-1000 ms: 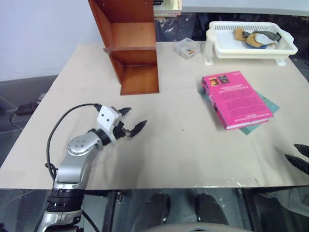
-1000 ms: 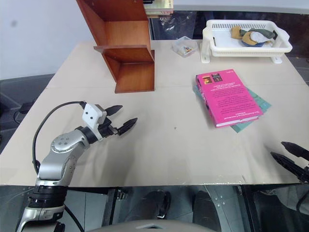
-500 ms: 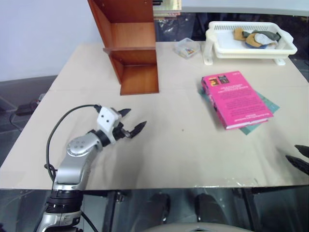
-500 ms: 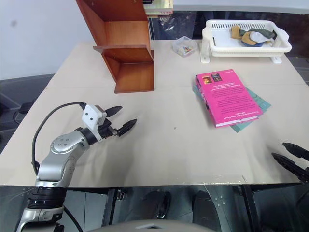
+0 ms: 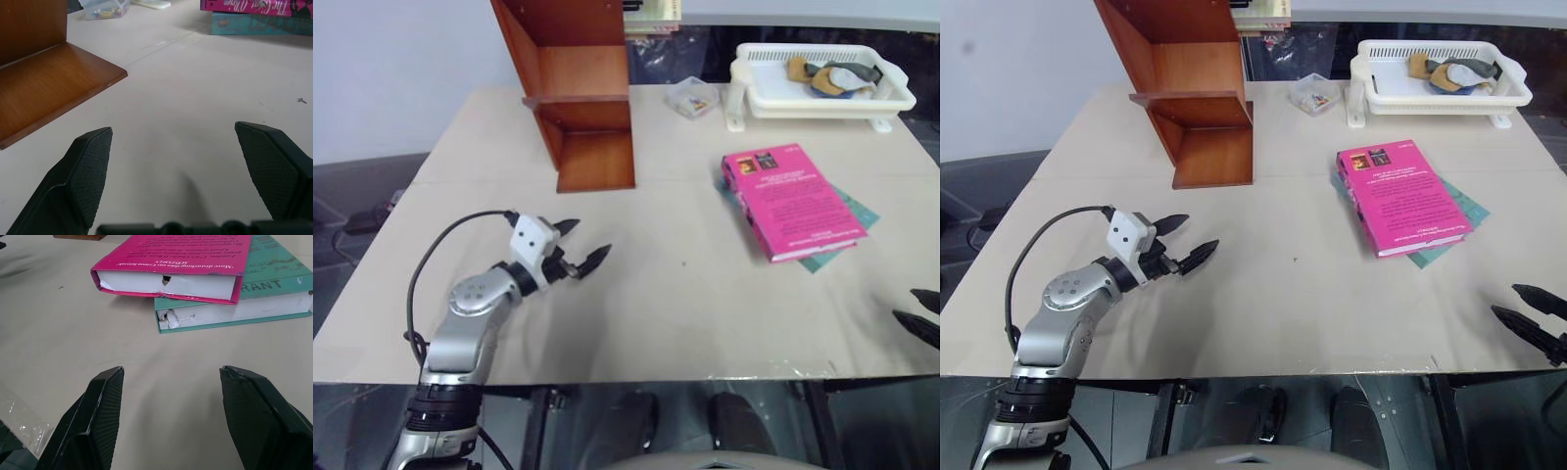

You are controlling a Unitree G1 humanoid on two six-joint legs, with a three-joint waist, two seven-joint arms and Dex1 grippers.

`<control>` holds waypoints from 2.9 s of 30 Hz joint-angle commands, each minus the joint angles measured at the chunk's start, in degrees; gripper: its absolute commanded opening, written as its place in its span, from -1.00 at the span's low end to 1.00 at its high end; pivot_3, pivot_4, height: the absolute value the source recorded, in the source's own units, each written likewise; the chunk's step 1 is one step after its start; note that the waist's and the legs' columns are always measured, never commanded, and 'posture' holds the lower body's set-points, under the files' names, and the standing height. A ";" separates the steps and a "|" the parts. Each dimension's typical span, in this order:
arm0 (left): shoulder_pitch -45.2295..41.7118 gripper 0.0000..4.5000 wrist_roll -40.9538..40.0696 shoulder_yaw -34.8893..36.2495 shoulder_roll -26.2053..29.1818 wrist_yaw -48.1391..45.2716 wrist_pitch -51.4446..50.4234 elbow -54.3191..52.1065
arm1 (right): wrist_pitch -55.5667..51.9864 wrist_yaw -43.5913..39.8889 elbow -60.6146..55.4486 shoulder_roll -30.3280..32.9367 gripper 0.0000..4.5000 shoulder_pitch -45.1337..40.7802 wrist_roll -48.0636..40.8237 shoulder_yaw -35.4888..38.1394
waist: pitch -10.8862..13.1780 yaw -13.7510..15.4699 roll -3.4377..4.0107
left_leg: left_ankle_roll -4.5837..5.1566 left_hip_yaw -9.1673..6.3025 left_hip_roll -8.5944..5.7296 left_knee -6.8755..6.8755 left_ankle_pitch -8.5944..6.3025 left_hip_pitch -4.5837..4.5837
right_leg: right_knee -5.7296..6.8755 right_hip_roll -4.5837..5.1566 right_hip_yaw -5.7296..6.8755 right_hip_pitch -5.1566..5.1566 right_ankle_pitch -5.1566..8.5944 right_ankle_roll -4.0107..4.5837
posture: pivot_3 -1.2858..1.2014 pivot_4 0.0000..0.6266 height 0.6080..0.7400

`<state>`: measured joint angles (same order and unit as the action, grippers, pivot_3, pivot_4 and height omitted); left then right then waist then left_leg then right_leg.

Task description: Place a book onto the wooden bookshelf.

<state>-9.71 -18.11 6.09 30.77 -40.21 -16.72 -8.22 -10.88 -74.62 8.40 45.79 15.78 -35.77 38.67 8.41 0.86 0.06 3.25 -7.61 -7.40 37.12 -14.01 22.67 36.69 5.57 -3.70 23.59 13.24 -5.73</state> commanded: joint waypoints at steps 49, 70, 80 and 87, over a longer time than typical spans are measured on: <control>-0.17 0.97 -18.21 6.63 9.64 -19.53 0.88 -11.38 | -13.85 39.93 59.14 -2.99 0.41 -73.63 18.33 -16.69 | 0.15 -1.98 0.17 | -0.02 0.07 -0.02 -0.23 0.33 0.11 | -0.07 -0.25 -0.11 0.16 0.00 0.09 | 0.03 -0.52 1.00; 0.63 0.97 -16.22 5.96 9.29 -17.59 1.79 -11.44 | -18.05 30.08 63.16 -8.07 0.41 -76.44 19.69 -19.00 | 0.16 -3.16 0.18 | -0.01 0.07 -0.01 -0.27 0.33 0.11 | -0.13 -0.27 -0.11 0.16 0.00 0.08 | 0.03 -0.52 1.00; 0.65 0.97 -15.54 5.96 9.21 -17.55 1.81 -11.33 | -19.60 20.65 61.38 -8.65 0.41 -74.37 21.65 -23.10 | 0.16 -3.23 0.18 | -0.01 0.07 -0.01 -0.26 0.32 0.11 | -0.11 -0.28 -0.11 0.17 0.00 0.08 | 0.03 -0.52 1.00; -0.06 0.97 -15.35 5.68 9.44 -18.02 1.66 -10.87 | -20.34 15.73 58.67 -9.52 0.41 -71.94 22.32 -25.47 | 0.15 -3.22 0.18 | -0.02 0.07 -0.01 -0.26 0.32 0.11 | -0.10 -0.28 -0.11 0.17 0.00 0.08 | 0.03 -0.52 1.00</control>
<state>-8.92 -33.27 11.21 39.72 -58.28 -15.88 -18.29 -30.77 -57.04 68.65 36.69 -56.96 -13.78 14.14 8.56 -2.36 0.24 3.23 -7.55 -7.41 36.86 -13.68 22.78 36.60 5.30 -3.81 23.76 13.24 -5.65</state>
